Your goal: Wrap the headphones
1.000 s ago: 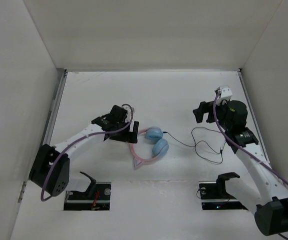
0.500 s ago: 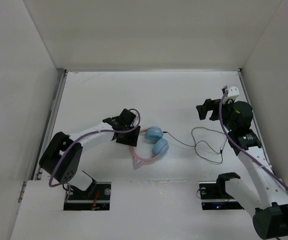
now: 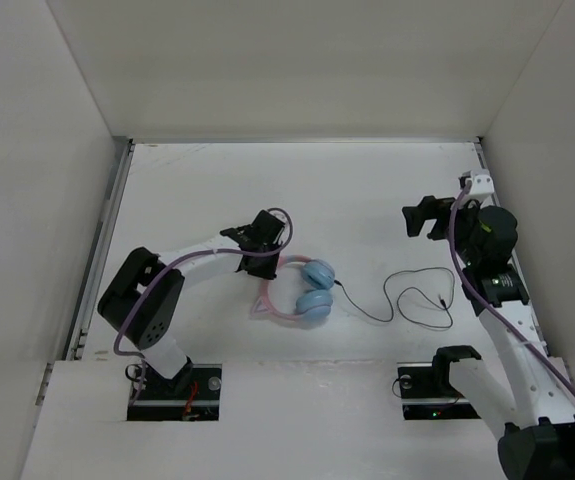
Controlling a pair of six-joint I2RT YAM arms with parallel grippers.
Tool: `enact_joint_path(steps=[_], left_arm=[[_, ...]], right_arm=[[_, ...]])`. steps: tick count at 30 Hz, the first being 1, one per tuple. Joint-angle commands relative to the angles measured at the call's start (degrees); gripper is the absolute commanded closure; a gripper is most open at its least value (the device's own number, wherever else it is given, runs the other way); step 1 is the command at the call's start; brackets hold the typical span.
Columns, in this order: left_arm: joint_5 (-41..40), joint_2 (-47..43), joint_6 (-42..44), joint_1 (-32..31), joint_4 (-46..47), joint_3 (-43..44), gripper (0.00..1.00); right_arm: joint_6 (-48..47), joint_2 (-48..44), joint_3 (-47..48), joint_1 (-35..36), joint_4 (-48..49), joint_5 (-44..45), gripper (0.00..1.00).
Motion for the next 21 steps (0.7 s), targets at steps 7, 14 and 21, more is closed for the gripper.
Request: enact_joint_path(steps=[7, 14, 21], left_arm=[[-4.76, 4.78, 4.28, 5.0, 3.33, 9.78, 0.76], [-4.15, 3.82, 2.61, 2.28, 3.42, 7.15, 0.57], [-1.69, 3.03, 0.24, 0.78, 3.86, 3.9, 0.57]], right_arm=[[1.56, -1.99, -0.69, -1.95, 4.25, -0.75, 0.0], [1.74, -2.69, -0.6, -2.83, 4.16, -0.84, 0.0], [1.74, -2.78, -0.34, -2.92, 4.24, -0.84, 0.0]])
